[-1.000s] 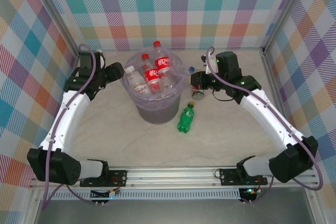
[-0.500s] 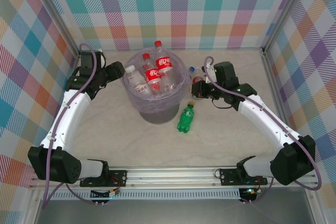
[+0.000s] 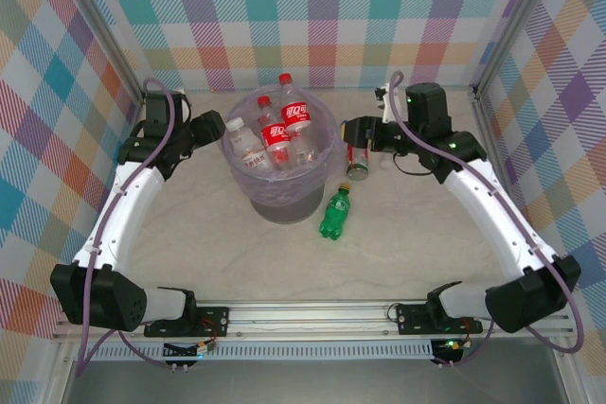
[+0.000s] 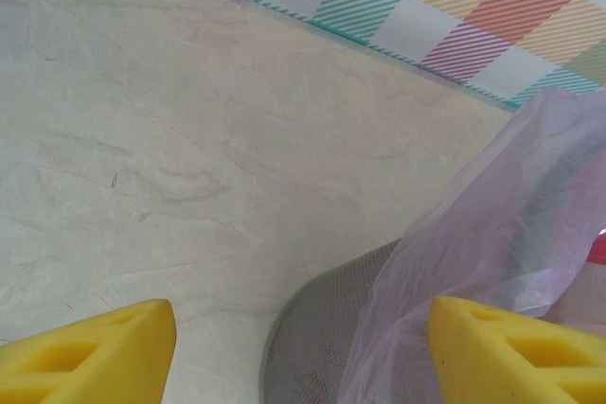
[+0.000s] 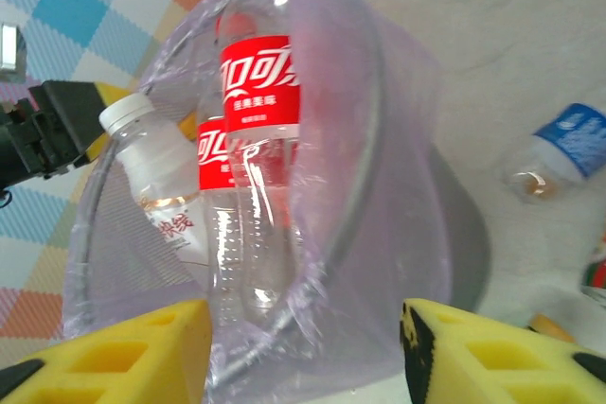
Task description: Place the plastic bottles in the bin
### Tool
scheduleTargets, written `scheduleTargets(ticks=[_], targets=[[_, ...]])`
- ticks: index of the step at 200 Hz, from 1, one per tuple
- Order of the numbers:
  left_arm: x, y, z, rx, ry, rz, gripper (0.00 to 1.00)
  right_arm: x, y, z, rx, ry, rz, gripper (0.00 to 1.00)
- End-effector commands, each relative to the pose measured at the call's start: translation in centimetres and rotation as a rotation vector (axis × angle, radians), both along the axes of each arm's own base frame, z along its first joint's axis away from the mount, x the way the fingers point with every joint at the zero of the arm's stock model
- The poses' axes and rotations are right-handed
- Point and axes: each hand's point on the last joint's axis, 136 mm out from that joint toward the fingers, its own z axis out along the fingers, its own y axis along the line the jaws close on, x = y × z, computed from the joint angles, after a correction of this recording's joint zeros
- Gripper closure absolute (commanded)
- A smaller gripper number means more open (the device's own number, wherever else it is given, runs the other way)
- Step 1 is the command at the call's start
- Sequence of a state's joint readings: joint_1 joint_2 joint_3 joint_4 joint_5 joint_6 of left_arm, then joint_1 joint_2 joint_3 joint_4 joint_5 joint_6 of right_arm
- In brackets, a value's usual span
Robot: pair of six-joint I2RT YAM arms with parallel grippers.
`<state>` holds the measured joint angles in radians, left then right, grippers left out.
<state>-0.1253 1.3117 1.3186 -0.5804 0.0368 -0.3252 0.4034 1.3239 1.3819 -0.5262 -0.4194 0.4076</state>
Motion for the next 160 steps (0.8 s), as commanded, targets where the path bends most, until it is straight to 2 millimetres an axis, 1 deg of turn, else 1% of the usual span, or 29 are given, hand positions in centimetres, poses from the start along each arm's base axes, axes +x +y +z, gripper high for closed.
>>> scheduleTargets(ticks=[1,26,44,61,84,118,134,160], targets=[[-1.3,-0.6,-2.6,0.005,0.103,-0.04,0.3,0.1,2.3,0.5,0.072,0.015,0.098,0.46],[-1.5,-0.4,-2.1,0.008,0.077,-0.034,0.3,1.2,2.6,-0.8,0.048,0.017,0.105,0.41],[-2.0,0.2,-1.4,0.035,0.058,-0.019,0.28,1.7,3.5,-1.2,0.074,0.041,0.141,0.38],[-2.5,0.8,-0.6,0.069,0.048,-0.012,0.21,2.1,4.2,-1.6,0.1,0.062,0.167,0.38],[-3.3,0.9,0.7,0.101,0.022,-0.034,0.13,2.6,5.0,-2.3,0.115,0.093,0.193,0.39],[-4.7,1.9,2.5,0.158,-0.007,-0.019,0.11,2.8,6.6,-3.0,0.139,0.125,0.241,0.4],[-5.0,1.7,2.5,0.162,0.006,-0.041,0.11,3.1,7.9,-3.5,0.152,0.14,0.268,0.4],[-4.8,0.9,1.7,0.129,0.029,-0.075,0.1,3.7,9.9,-3.8,0.177,0.149,0.302,0.41]])
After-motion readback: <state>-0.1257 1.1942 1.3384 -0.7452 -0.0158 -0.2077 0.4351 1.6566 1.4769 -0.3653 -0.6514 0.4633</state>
